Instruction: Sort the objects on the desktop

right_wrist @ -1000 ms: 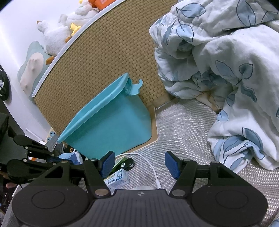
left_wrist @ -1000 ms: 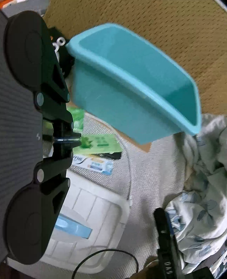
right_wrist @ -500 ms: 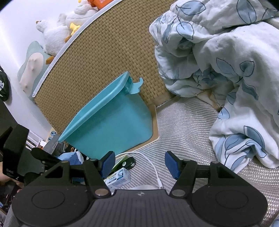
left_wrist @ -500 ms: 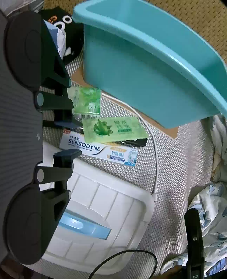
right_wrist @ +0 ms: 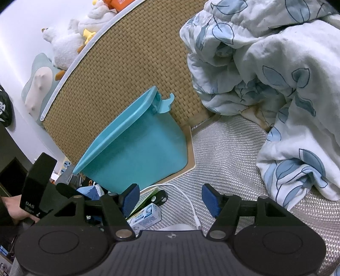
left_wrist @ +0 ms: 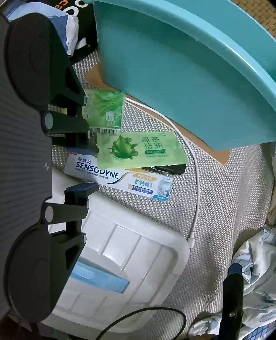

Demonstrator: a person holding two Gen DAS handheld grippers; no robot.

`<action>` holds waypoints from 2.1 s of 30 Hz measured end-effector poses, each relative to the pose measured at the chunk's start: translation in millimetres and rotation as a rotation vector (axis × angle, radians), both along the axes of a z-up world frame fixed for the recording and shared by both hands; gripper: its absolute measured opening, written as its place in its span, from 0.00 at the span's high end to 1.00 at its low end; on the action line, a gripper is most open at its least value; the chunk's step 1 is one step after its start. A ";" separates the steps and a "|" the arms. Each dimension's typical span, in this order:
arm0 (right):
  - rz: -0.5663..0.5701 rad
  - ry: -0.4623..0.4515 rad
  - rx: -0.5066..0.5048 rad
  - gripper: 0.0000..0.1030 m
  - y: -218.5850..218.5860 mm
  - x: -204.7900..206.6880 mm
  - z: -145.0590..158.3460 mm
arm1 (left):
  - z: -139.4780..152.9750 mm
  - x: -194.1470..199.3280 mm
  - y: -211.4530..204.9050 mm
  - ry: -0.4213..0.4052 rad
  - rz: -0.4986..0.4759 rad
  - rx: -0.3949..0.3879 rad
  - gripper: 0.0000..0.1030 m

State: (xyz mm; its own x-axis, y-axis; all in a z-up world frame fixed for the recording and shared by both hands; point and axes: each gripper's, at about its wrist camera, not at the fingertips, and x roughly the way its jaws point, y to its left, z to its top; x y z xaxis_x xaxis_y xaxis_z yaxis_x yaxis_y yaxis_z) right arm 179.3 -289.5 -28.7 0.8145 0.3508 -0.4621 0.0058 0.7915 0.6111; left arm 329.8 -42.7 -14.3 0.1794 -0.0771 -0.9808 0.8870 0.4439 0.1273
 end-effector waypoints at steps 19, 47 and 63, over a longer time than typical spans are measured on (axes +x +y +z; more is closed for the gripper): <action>0.002 0.011 0.010 0.33 -0.8 2.1 -3.3 | -14.8 -5.5 -15.5 -0.021 -0.024 -0.003 0.61; 0.003 0.013 -0.002 0.33 1.4 1.6 -4.2 | 48.5 -42.2 10.5 -0.251 -0.022 -0.127 0.74; 0.009 0.013 -0.013 0.33 3.1 1.8 -3.9 | 94.6 -74.8 20.2 -0.420 0.024 -0.297 0.74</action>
State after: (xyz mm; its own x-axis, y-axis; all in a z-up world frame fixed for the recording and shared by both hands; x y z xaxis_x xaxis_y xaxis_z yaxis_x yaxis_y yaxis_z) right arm 181.1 -286.4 -32.6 0.8052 0.3519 -0.4773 0.0064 0.7997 0.6003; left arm 255.0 -22.5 80.3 0.5579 -0.3329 -0.7602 0.7758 0.5346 0.3352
